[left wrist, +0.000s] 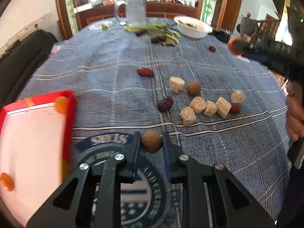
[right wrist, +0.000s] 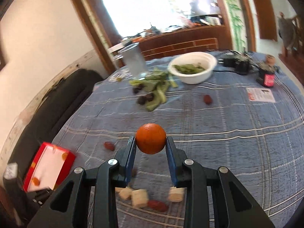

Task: Organize fruits
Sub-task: 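Carry the kiwi and mandarin into the tray and open both tools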

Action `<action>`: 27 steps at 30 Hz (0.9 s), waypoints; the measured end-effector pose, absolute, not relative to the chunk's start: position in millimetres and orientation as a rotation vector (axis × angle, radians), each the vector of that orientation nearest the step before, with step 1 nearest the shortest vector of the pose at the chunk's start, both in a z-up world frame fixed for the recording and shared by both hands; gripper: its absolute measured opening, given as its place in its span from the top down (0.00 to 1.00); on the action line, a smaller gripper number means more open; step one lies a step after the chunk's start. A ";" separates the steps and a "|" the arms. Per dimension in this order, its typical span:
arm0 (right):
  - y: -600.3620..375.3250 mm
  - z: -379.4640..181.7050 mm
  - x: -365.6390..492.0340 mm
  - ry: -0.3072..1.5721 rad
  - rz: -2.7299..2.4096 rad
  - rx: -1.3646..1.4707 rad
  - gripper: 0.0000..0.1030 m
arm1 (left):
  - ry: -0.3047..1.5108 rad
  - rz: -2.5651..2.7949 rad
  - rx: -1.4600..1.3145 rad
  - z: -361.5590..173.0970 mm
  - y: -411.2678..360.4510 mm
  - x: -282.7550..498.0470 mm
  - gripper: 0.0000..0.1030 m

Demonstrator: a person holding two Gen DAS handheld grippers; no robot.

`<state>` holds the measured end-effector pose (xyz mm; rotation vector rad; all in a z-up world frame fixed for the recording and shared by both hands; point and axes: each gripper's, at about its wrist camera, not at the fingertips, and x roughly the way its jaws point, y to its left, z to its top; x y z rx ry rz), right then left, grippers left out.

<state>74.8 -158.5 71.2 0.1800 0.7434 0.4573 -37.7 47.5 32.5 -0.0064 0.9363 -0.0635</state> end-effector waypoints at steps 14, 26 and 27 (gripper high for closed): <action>-21.4 67.3 -17.2 0.768 0.775 -0.093 0.70 | 0.802 0.240 -0.037 79.0 165.0 -132.3 0.77; 79.5 44.7 -69.1 0.807 0.937 -0.212 0.70 | 0.861 0.319 -0.068 46.0 208.8 -146.8 0.77; 82.7 43.8 -70.2 0.812 0.938 -0.216 0.70 | 0.863 0.320 -0.070 44.4 210.6 -147.7 0.77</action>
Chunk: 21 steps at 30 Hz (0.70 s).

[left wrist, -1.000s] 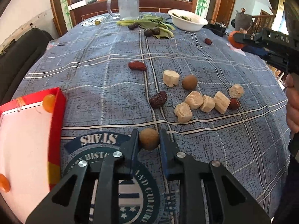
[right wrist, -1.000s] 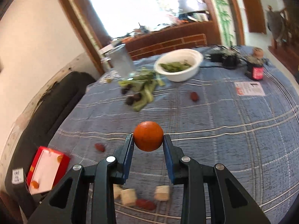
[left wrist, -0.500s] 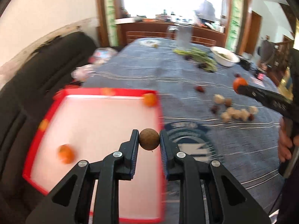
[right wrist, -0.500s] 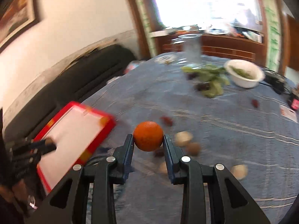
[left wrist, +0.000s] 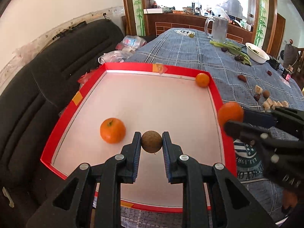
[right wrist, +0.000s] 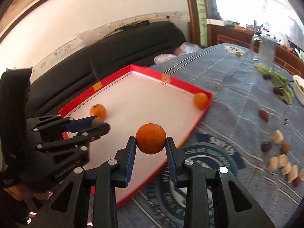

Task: Organize fruits
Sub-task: 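Carry the kiwi and mandarin into the tray and open both tools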

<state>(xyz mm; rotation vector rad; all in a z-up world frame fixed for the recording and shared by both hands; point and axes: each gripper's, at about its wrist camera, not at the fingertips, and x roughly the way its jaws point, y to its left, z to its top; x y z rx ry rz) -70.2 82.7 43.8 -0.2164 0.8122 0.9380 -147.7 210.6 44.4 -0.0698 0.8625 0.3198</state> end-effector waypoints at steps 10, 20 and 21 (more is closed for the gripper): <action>94.0 22.9 -87.6 0.832 0.997 -0.265 0.70 | 0.894 0.346 -0.076 29.8 226.7 -146.8 0.76; 83.2 32.2 -83.6 0.819 1.003 -0.225 0.63 | 0.897 0.380 -0.075 29.3 227.5 -145.5 0.74; 79.5 36.1 -82.2 0.808 0.996 -0.209 0.63 | 0.892 0.385 -0.072 31.2 226.3 -145.7 0.69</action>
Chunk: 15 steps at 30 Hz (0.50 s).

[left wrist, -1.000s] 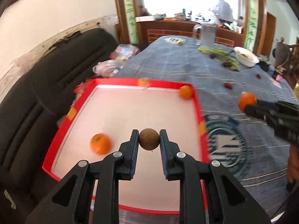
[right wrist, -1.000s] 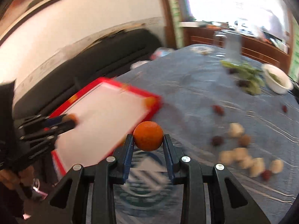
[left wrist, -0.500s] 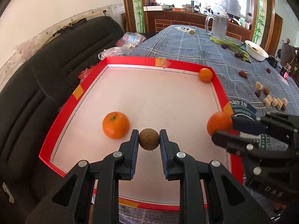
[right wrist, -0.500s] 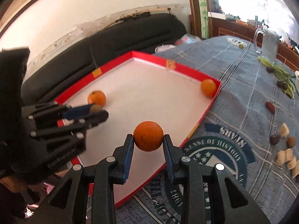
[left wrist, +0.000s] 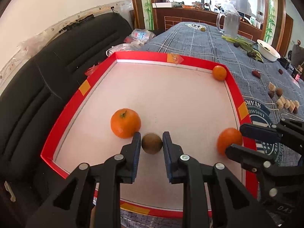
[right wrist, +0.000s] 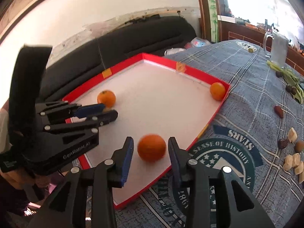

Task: Organize fruits
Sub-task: 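Carry the kiwi and mandarin into the tray and open both tools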

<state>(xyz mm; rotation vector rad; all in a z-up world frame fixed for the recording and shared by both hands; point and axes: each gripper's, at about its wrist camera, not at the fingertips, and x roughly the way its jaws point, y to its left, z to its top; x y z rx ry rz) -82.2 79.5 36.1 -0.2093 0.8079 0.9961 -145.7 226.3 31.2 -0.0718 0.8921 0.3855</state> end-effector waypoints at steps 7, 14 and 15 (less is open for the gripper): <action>51.1 56.9 -65.4 0.779 0.921 -0.136 0.63 | 0.851 0.368 -0.048 48.5 205.3 -144.8 0.62; -19.3 89.1 -45.2 0.691 0.752 -0.085 0.61 | 0.802 0.229 0.004 73.4 144.8 -122.1 0.48; -37.3 94.2 -40.9 0.679 0.709 -0.079 0.58 | 0.789 0.216 0.006 77.6 136.3 -116.2 0.44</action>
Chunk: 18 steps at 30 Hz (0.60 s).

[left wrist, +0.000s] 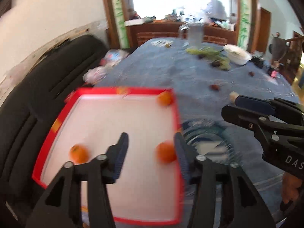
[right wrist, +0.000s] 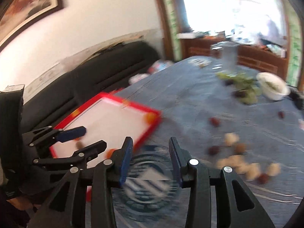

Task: Organize fruits
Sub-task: 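Carry the kiwi and mandarin into the tray and open both tools, then grasp a beige cube with the right tool while the left tool approaches other cubes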

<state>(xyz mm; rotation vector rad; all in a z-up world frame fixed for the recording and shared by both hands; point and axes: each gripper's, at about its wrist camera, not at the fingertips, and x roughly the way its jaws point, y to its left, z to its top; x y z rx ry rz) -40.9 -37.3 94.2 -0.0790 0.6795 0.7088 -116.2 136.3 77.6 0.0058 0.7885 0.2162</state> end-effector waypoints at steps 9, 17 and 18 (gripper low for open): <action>-173.9 101.0 17.5 0.711 0.439 0.106 0.54 | 0.780 0.063 0.017 78.2 46.0 -35.2 0.33; -195.3 76.1 50.9 0.857 0.386 0.138 0.54 | 0.793 -0.012 0.092 98.6 0.7 33.5 0.19; -195.4 69.5 52.9 0.896 0.422 0.151 0.54 | 0.796 -0.042 0.094 94.4 -1.6 33.7 0.18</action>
